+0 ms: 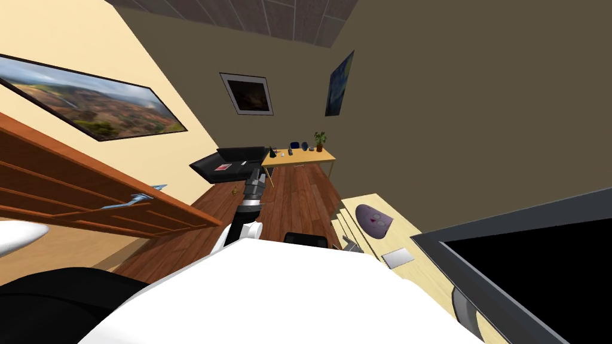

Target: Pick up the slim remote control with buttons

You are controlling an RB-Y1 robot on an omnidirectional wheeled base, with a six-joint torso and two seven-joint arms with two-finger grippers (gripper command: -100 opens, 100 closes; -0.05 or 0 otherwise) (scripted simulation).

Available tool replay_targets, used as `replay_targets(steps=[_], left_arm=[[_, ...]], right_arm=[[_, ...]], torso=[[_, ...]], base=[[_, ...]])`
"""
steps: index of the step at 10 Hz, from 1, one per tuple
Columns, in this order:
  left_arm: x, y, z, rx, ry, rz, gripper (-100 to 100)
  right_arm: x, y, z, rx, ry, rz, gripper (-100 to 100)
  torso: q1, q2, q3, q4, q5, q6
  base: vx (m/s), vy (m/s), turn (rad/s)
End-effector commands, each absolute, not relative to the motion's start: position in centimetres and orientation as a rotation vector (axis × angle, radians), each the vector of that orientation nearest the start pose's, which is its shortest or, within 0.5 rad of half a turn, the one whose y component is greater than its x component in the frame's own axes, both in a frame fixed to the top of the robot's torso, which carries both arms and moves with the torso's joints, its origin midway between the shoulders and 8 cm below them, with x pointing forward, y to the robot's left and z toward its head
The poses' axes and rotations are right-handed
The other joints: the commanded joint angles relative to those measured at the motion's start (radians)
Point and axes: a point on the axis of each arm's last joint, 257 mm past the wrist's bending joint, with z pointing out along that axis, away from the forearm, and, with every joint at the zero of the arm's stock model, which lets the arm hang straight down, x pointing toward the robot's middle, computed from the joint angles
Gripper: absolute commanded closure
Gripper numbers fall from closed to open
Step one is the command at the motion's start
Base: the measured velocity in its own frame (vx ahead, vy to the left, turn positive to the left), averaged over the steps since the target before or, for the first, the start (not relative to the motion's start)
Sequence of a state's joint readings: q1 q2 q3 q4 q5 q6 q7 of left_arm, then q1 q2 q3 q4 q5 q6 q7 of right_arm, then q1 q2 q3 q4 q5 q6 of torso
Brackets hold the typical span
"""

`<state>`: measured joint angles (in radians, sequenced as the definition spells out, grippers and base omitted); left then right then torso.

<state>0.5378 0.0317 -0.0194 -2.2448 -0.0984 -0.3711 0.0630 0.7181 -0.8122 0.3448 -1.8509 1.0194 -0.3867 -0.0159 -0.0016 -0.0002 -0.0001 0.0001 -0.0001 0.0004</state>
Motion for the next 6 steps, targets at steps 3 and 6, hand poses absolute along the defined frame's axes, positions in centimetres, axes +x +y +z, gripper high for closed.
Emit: replay_targets(steps=[3, 6], left_arm=[[36.8, 27.1, -3.2, -0.766, 0.813, -1.248, 0], [36.8, 27.1, -3.2, -0.766, 0.813, -1.248, 0]], right_arm=[[16.0, -23.7, -43.0, -0.599, 2.273, 0.551, -100], [13.7, -25.4, -44.7, -0.736, 2.314, 0.492, -100]], torso=[[0.000, 0.000, 0.000, 0.000, 0.000, 0.001], [-0.002, 0.000, 0.000, 0.000, 0.000, 0.000]], base=[[0.007, -0.025, 0.114], [0.006, -0.051, 0.149]])
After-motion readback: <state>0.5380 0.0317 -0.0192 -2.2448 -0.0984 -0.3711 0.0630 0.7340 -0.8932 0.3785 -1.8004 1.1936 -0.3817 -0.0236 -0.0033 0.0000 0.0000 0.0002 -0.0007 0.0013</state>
